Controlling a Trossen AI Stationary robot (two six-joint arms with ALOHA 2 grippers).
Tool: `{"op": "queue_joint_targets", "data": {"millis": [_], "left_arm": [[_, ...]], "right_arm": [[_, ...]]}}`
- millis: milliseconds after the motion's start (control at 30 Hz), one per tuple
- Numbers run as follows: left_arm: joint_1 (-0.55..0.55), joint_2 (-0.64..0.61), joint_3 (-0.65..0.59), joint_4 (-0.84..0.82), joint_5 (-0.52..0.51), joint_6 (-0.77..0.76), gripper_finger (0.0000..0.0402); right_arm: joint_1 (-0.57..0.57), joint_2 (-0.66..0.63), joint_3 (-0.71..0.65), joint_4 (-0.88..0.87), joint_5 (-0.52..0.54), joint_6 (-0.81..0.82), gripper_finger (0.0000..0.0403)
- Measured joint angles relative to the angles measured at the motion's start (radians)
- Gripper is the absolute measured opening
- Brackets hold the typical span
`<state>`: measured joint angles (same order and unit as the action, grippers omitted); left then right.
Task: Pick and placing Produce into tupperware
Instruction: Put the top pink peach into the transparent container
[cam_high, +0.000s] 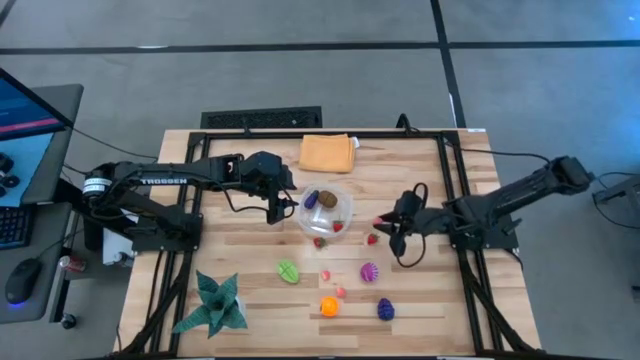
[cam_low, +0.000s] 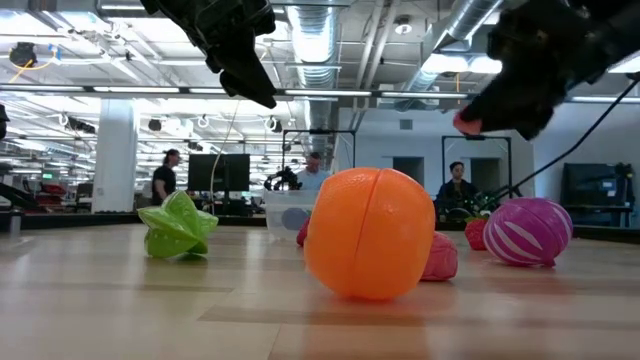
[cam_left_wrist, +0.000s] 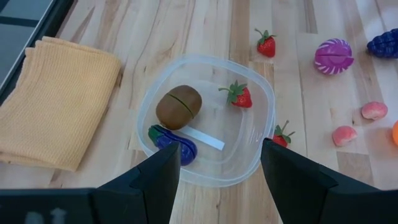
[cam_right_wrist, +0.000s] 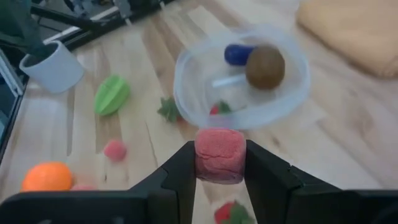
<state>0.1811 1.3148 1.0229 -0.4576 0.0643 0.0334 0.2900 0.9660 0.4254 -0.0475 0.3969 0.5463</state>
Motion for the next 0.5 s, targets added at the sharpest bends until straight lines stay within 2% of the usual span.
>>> {"op": "queue_joint_targets", "data": {"millis": [500], "left_arm": [[0.000, 0.000, 0.000, 0.000, 0.000, -0.002, 0.0212]], "right_arm": [[-0.139, 0.002, 0.065, 0.056, -0.038, -0.162, 0.0143]]}}
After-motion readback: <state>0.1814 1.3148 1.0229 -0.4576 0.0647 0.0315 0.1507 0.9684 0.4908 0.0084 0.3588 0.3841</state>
